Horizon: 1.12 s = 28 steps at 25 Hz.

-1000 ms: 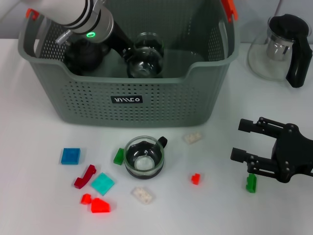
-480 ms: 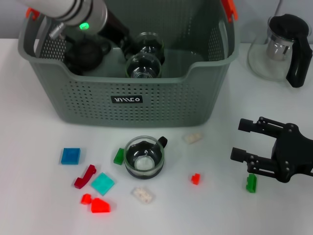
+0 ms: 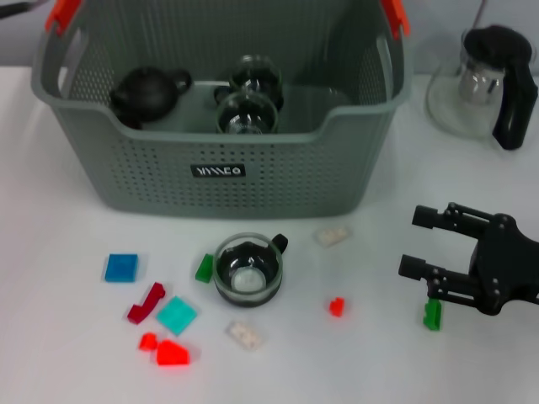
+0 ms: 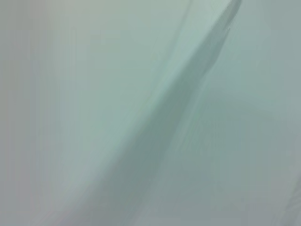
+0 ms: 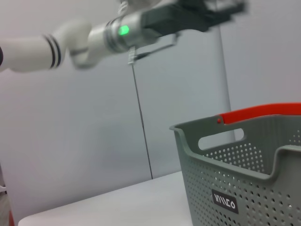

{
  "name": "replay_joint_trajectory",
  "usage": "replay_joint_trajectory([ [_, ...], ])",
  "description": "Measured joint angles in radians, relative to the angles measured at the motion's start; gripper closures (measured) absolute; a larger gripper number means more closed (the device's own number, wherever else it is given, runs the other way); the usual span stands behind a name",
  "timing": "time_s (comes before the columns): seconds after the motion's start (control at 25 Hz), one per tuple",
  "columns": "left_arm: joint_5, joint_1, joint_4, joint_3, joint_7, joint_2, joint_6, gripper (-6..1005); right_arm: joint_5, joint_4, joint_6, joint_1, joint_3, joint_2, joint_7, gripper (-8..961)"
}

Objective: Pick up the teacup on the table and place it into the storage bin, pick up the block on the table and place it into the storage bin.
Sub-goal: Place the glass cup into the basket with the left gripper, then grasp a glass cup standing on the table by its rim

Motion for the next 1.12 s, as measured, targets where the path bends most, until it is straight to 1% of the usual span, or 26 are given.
replay_joint_trajectory([
  [0.08,-0.081,0.014,-0.105,-0.093,0.034,0.014,0.145,493,0.000,0.000,-0.001,-0.001,0.005,0.000,0.000,187],
  [0.12,-0.101,0.029,-0.142,-0.134,0.048,0.016,0.230,493,0.000,0.000,-0.002,0.000,0.008,0.000,0.002,186],
  [0.2,-0.083,0.060,-0.155,-0.159,0.067,0.008,0.335,494,0.000,0.000,-0.002,0.001,0.011,0.000,0.010,186],
  [0.24,-0.059,0.087,-0.133,-0.140,0.086,-0.003,0.364,494,0.000,0.000,-0.002,0.002,0.011,0.000,0.017,186],
  [0.28,-0.059,0.087,-0.133,-0.140,0.086,-0.003,0.364,494,0.000,0.000,-0.001,0.003,0.010,-0.001,0.021,186],
  [0.32,-0.014,0.161,-0.073,-0.056,0.157,-0.033,0.386,494,0.000,0.000,-0.001,0.004,0.010,-0.001,0.025,186],
  [0.36,0.002,0.183,-0.056,-0.029,0.184,-0.042,0.386,494,0.000,0.000,0.000,0.005,0.009,-0.001,0.025,186],
  [0.4,0.026,0.214,-0.031,0.012,0.225,-0.056,0.385,497,0.000,0.000,0.000,0.005,0.009,-0.001,0.026,186],
  [0.44,0.066,0.237,-0.014,0.039,0.263,-0.067,0.383,500,0.000,0.000,0.001,0.004,0.009,-0.002,0.026,186],
  [0.52,0.174,0.260,0.008,0.075,0.314,-0.084,0.379,506,0.000,0.000,0.001,0.004,0.009,-0.002,0.026,186],
  [0.6,0.265,0.263,0.012,0.097,0.339,-0.090,0.372,509,0.000,0.000,0.001,0.004,0.009,-0.004,0.026,187],
  [0.68,0.364,0.257,0.013,0.126,0.357,-0.090,0.362,509,0.000,0.000,0.001,0.004,0.007,-0.005,0.026,187],
  [0.8,0.483,0.243,0.020,0.187,0.371,-0.095,0.331,509,-0.007,0.000,0.007,0.004,0.005,-0.007,0.026,187],
  [0.92,0.531,0.228,0.027,0.260,0.379,-0.109,0.282,509,-0.024,0.000,0.012,0.008,0.008,-0.008,0.032,187],
  [1.12,0.553,0.209,0.074,0.356,0.384,-0.126,0.208,509,-0.036,0.000,0.036,0.012,0.007,-0.009,0.063,186],
])
